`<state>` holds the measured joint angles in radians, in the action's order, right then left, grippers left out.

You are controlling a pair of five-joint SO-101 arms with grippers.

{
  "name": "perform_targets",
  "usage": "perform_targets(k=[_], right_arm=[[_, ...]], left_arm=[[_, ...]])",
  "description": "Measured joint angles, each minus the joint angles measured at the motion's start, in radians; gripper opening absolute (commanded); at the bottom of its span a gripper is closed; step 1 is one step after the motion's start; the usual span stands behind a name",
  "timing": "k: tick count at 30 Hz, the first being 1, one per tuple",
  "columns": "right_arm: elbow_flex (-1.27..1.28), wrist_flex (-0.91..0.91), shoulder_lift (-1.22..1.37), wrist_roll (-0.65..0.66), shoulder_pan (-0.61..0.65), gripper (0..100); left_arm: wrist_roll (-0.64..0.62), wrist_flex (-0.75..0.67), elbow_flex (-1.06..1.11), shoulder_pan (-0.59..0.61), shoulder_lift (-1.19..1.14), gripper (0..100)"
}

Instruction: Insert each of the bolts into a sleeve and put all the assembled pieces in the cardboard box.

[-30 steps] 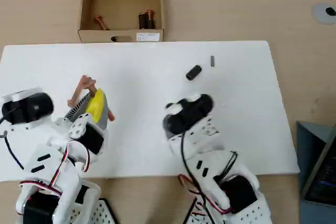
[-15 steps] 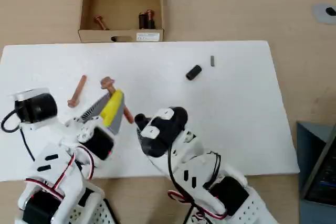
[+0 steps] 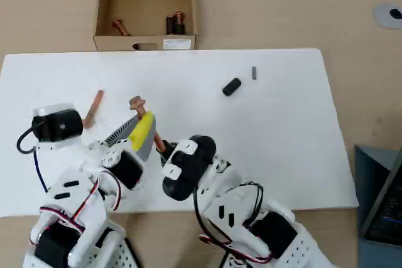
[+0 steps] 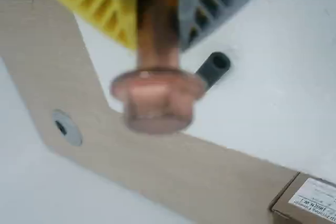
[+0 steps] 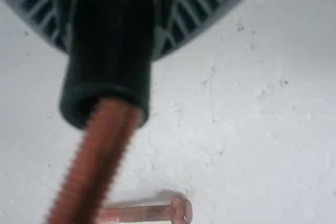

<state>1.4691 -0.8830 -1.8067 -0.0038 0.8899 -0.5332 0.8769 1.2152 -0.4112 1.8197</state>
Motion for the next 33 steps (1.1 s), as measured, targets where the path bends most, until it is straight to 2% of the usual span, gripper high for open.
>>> perform_targets(k=[8,15,19,25,33], right_arm=[[0.000,0.002,0.000,0.000,0.000,0.9],[0.000,0.002,0.000,0.000,0.000,0.9],[0.002,0.000,0.000,0.002,0.006,0.9],[0.002,-0.002,0.000,0.002,-0.002,0.9],[0.003,-0.002,0.002,0.002,-0.002,0.9]], left_arm=[[0.028,-0.086,0.058,0.000,-0.003,0],[0.031,-0.086,0.064,-0.003,-0.003,0],[0.075,-0.015,0.035,-0.021,-0.002,0],[0.098,0.166,-0.078,-0.091,0.003,0],[0.098,0.279,-0.129,-0.109,0.005,0]])
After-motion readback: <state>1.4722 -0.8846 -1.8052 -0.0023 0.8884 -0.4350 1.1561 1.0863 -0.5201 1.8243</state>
